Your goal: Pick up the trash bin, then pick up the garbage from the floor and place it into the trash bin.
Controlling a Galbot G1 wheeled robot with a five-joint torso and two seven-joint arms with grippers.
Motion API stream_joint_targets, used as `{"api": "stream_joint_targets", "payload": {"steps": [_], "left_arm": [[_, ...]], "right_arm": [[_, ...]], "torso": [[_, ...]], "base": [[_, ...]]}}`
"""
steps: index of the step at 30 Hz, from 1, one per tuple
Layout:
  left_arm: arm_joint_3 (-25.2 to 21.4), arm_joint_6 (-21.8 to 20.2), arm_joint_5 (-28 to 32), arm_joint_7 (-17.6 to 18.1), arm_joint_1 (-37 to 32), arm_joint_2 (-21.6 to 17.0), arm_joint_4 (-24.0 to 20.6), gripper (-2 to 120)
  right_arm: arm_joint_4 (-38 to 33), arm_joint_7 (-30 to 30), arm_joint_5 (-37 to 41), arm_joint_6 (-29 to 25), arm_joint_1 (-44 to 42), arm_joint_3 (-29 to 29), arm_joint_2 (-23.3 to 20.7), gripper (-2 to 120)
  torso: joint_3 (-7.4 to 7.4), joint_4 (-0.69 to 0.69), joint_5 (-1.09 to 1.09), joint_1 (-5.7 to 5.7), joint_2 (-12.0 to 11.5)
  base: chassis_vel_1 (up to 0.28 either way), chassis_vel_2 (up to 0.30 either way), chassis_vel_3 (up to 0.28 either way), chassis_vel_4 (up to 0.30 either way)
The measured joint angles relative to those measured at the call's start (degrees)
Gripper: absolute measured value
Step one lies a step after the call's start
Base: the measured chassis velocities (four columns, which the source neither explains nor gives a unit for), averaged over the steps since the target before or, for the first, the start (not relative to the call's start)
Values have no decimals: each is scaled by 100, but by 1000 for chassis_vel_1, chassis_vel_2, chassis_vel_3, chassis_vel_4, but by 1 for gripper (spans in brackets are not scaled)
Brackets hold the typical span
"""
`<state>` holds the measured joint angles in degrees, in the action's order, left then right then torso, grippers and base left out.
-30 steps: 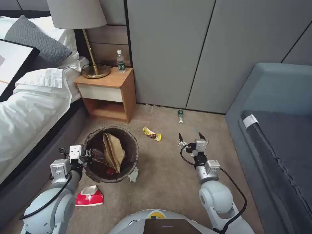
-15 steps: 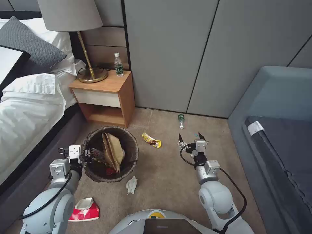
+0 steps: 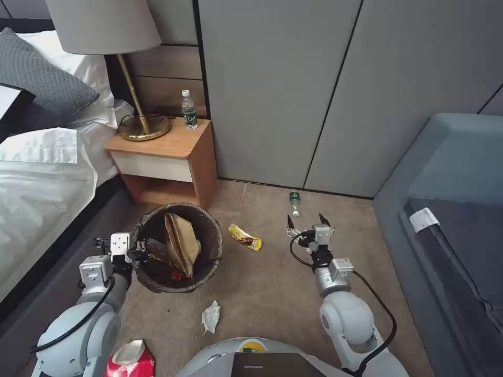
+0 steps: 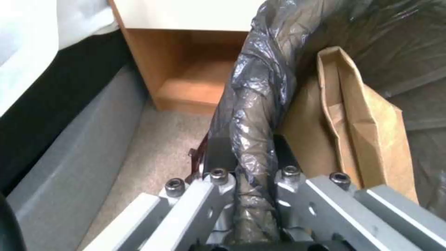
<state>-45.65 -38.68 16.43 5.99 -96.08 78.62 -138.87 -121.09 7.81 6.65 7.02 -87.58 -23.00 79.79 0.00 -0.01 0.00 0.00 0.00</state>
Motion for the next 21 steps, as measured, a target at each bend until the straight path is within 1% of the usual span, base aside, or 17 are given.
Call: {"api": "stream_joint_targets", "payload": {"steps": [6, 13, 17, 21], "left_arm": [[0, 0, 3, 1, 6, 6, 3, 3], [-3, 0, 4, 3, -2, 8, -17, 3], [-3, 0, 6, 4, -10, 10, -38, 3], [-3, -4, 9, 8, -16, 8, -67, 3]], "right_arm": [[1, -17, -2, 13, 10, 35, -36, 100], [116, -35, 38, 71, 210, 149, -176, 100], [298, -101, 123, 176, 433, 219, -298, 100], [679, -253, 410, 320, 839, 374, -532, 100]], "torso": [[0, 0, 0, 0, 0], [0, 1, 0, 0, 0], [0, 0, 0, 0, 0], [0, 1, 0, 0, 0]], "base": [[-89, 90, 100, -92], [-26, 38, 38, -17], [0, 0, 0, 0], [0, 0, 0, 0]]}}
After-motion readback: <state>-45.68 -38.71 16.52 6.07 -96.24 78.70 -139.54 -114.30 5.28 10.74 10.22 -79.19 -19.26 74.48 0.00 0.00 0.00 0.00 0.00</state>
